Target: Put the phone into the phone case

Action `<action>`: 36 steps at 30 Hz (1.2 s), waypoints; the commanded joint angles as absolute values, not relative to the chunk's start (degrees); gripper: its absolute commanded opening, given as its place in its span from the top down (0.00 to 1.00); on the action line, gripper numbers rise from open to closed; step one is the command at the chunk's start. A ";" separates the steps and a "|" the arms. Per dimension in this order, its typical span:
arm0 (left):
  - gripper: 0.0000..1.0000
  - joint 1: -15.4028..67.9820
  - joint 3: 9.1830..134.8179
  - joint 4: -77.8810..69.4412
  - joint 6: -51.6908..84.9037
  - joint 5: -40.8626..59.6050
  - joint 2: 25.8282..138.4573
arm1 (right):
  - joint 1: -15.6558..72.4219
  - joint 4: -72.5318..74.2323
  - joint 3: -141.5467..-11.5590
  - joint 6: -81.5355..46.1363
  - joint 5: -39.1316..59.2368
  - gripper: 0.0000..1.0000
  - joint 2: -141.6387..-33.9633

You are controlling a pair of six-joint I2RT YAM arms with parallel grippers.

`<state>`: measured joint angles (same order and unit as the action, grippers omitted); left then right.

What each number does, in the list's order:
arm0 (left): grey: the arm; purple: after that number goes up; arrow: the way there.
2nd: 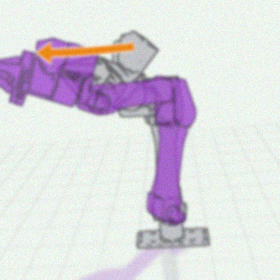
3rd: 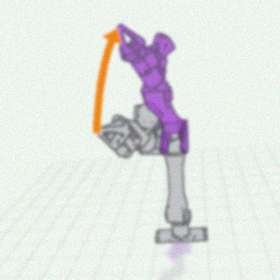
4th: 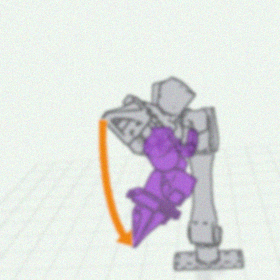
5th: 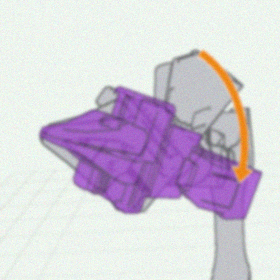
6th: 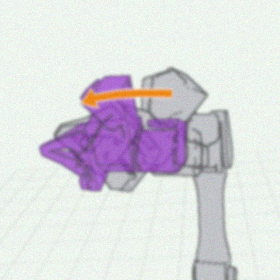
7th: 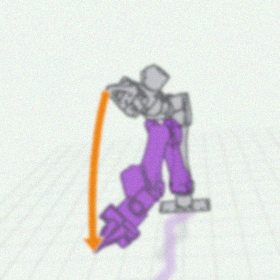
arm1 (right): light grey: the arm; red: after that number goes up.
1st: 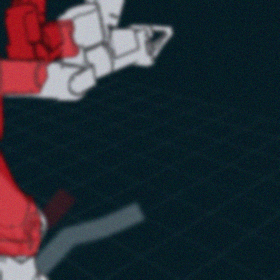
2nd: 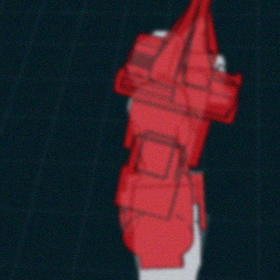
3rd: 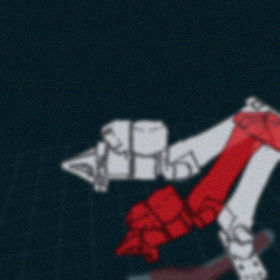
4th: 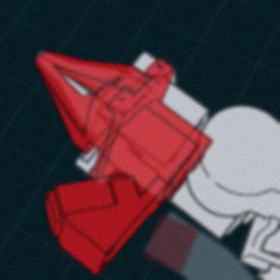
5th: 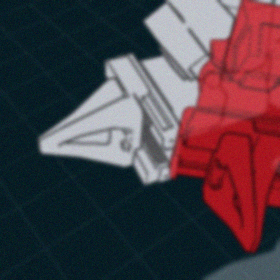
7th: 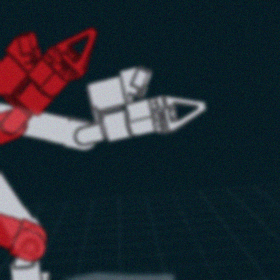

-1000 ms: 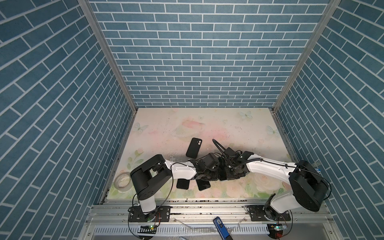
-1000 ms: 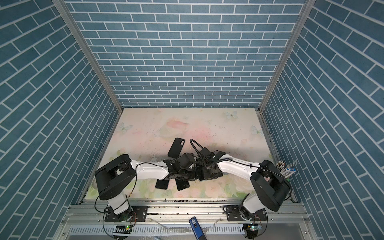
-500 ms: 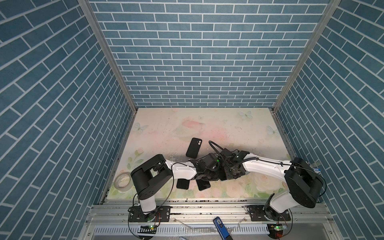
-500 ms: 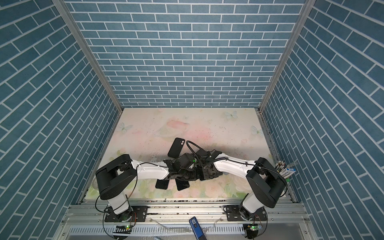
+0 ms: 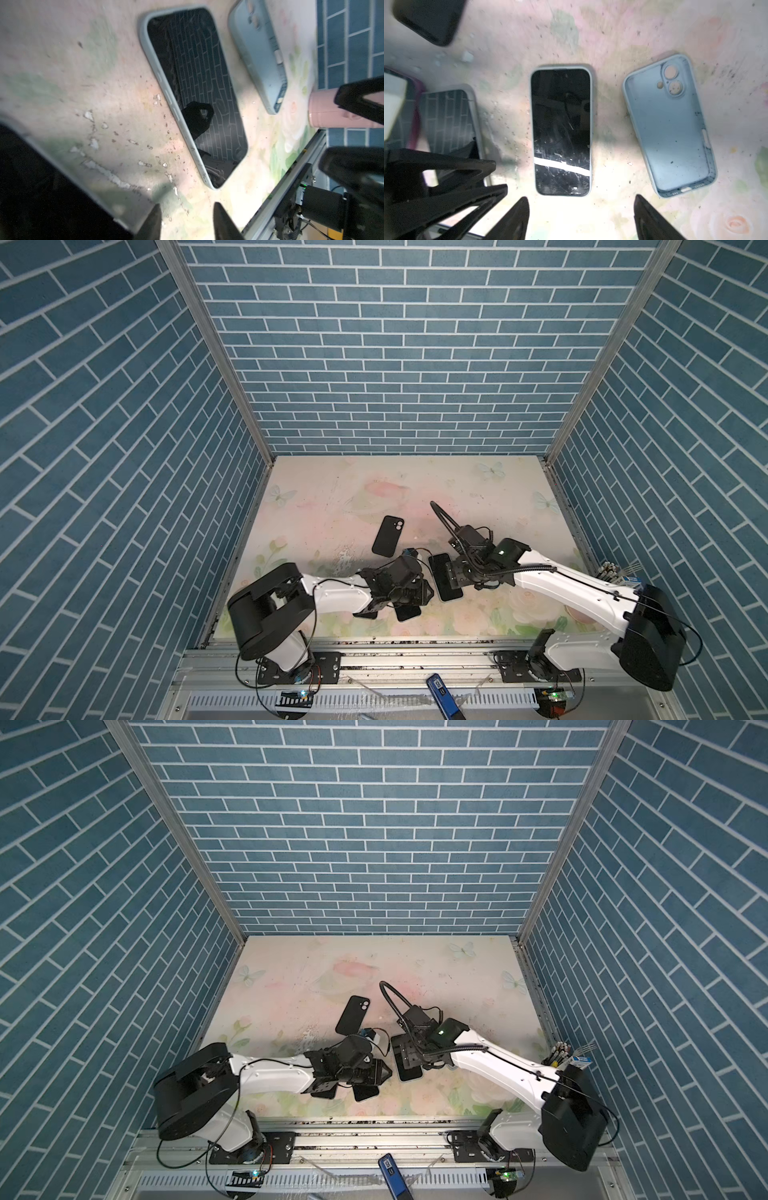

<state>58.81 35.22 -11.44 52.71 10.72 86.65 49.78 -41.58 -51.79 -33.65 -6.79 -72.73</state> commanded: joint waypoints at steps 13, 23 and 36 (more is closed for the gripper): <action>0.00 59.29 9.51 -39.08 55.01 -9.22 61.03 | 51.01 -38.40 -53.36 -35.51 -1.94 0.40 -83.02; 0.02 59.33 10.15 -37.10 51.48 -7.91 58.80 | 53.60 -35.48 -49.01 -40.36 -3.36 0.41 -86.74; 0.07 59.36 12.76 -39.24 51.00 -6.31 65.46 | 53.44 -36.61 -51.95 -41.88 -7.44 0.46 -94.82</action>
<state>59.51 12.01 -37.65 52.38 -6.20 64.97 53.36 -35.22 -51.55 -40.56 -5.63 -91.13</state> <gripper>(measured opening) 0.930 0.536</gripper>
